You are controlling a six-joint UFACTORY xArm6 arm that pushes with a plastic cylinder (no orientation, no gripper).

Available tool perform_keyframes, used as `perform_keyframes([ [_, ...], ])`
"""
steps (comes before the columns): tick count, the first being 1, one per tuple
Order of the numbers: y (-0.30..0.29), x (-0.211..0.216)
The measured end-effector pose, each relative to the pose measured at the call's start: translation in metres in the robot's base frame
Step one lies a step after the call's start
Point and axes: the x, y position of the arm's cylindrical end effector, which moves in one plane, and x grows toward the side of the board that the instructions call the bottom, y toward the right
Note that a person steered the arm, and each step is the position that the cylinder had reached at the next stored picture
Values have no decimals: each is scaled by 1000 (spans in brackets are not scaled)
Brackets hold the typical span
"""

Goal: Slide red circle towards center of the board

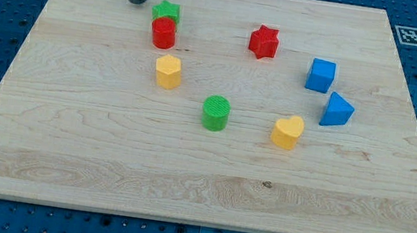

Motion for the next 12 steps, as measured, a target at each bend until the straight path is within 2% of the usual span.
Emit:
perform_keyframes([
  [1, -36, 7],
  [2, -29, 35],
  [3, 2, 49],
  [4, 4, 50],
  [7, 125, 72],
  [9, 119, 107],
  [12, 119, 119],
])
